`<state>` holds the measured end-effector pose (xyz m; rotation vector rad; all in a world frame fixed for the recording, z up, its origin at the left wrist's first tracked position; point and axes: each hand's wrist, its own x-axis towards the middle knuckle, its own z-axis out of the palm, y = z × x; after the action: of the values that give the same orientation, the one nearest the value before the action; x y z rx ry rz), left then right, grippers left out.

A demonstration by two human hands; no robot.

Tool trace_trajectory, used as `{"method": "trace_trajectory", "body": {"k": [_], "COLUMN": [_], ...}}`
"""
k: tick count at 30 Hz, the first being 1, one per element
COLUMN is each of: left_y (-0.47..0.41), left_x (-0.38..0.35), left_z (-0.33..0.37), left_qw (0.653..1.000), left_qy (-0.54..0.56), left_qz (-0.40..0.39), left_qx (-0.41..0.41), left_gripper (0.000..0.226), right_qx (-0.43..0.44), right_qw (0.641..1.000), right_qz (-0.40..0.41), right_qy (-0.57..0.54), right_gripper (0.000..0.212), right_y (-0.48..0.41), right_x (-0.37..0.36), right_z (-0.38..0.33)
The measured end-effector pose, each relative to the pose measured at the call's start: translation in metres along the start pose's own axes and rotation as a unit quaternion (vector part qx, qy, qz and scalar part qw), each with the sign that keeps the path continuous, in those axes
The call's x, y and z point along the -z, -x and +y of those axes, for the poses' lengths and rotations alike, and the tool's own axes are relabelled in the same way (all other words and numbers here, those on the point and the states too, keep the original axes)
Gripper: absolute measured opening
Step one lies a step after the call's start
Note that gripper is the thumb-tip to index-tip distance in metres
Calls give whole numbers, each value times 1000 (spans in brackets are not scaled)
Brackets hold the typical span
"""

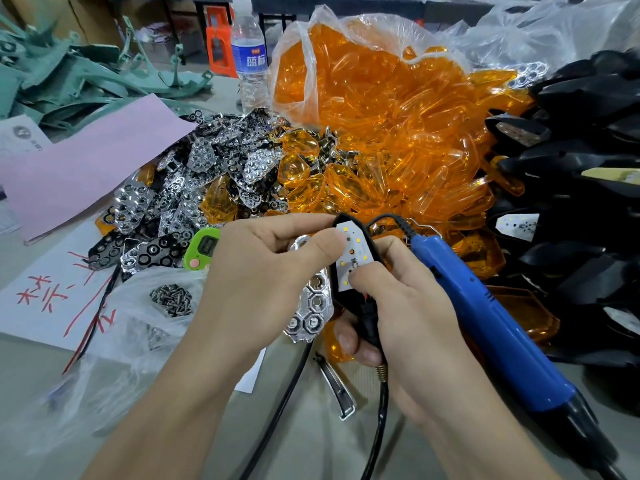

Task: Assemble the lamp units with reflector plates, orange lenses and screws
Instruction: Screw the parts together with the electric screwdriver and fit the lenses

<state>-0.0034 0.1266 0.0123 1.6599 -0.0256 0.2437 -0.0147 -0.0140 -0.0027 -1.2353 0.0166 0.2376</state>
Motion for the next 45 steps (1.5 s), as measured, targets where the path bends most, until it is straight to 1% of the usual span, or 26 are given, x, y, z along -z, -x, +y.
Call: {"method": "trace_trajectory", "body": {"k": [4,9,12,15,19,20,23,25,27,30,33,41,45], "left_y": [-1,0,0,-1,-3,-3,-4,-3,-2,-1,-1,-1,-1], "left_x": [0,2,2,3,3,4,4,3,1,-1,-2,-5,-5], "left_z": [-1,3,3,2,1,0,0,2,1,0,1,1,2], "left_qw": [999,995,996,998,995,994,994,995,996,997,998,999,999], "left_qy": [29,57,47,39,74,80,86,82,69,61,56,32,21], "left_qz": [-17,-73,-70,-45,-58,-56,-46,-44,-44,-43,-33,-13,-21], "left_qx": [34,34,18,13,35,38,41,40,28,20,19,17,12], "left_gripper": [22,22,9,16,6,6,7,7,8,10,12,14,12], "right_qx": [-1,13,10,2,6,6,-6,-12,-3,14,14,7,5], "right_qw": [1000,999,999,999,997,997,995,994,996,999,1000,999,998], "right_qz": [1,3,-12,-26,-49,-57,-87,-100,-88,-24,15,49,60], "right_qy": [3,49,49,42,54,53,45,37,34,27,-10,-6,9], "right_gripper": [9,6,7,9,21,19,4,8,15,24,24,27,27], "right_y": [1,1,3,4,7,7,15,22,28,28,27,26,25], "right_x": [-1,0,0,-1,-3,-3,-1,0,-1,-5,-10,-11,-11], "right_z": [-1,0,-2,-3,-5,-5,-5,-4,-1,6,8,6,5]}}
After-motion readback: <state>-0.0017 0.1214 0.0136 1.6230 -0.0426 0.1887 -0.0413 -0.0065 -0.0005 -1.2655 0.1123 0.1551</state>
